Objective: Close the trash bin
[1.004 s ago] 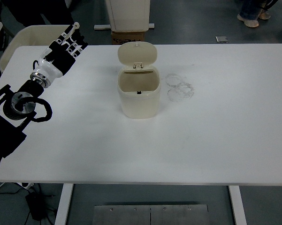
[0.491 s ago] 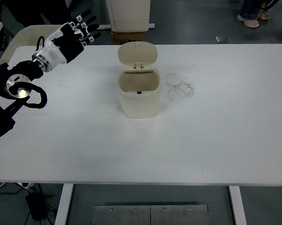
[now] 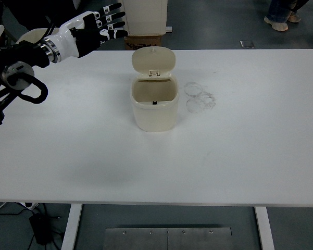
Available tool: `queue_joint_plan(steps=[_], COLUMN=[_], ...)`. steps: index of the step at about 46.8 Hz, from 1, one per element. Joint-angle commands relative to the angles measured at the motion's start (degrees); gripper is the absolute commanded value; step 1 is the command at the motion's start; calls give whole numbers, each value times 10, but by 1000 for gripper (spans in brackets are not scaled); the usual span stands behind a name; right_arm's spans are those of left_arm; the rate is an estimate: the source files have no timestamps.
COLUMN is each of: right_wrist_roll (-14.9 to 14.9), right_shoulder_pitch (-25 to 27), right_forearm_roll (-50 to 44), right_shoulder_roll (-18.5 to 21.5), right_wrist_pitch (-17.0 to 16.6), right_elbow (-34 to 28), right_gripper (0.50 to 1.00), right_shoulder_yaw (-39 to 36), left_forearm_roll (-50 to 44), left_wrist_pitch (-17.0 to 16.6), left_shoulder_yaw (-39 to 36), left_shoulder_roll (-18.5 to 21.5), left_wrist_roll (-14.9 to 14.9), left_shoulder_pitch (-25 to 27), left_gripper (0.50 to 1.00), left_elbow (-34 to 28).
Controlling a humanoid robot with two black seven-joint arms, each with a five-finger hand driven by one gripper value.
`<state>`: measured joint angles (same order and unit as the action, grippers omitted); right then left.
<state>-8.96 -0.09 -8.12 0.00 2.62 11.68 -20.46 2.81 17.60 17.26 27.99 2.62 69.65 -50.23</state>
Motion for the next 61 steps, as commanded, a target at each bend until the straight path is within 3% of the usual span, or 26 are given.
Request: queue_joint_plan(steps=[1, 20, 49, 61], right_wrist_roll=[0, 0, 0, 0], right_shoulder_pitch=[0, 0, 0, 0], right_forearm_roll=[0, 0, 0, 0], right_shoulder_roll=[0, 0, 0, 0], right_wrist_pitch=[0, 0, 0, -1], right_elbow=[0, 0, 0, 0], right_gripper=[993, 993, 993, 993], right_shoulder_yaw=[0, 0, 0, 0], left_forearm_roll=[9, 89, 95, 103], left_wrist_pitch=[2, 11, 39, 45], left_shoulder_yaw=[-27, -128, -260, -295], left_shoulder_roll=[3, 15, 16, 9], left_wrist_roll=[0, -9, -13, -13], left_shoulder_pitch=[26, 105, 224, 247], left_gripper=[1000, 1000, 1000, 1000], left_elbow=[-3, -44, -76, -80])
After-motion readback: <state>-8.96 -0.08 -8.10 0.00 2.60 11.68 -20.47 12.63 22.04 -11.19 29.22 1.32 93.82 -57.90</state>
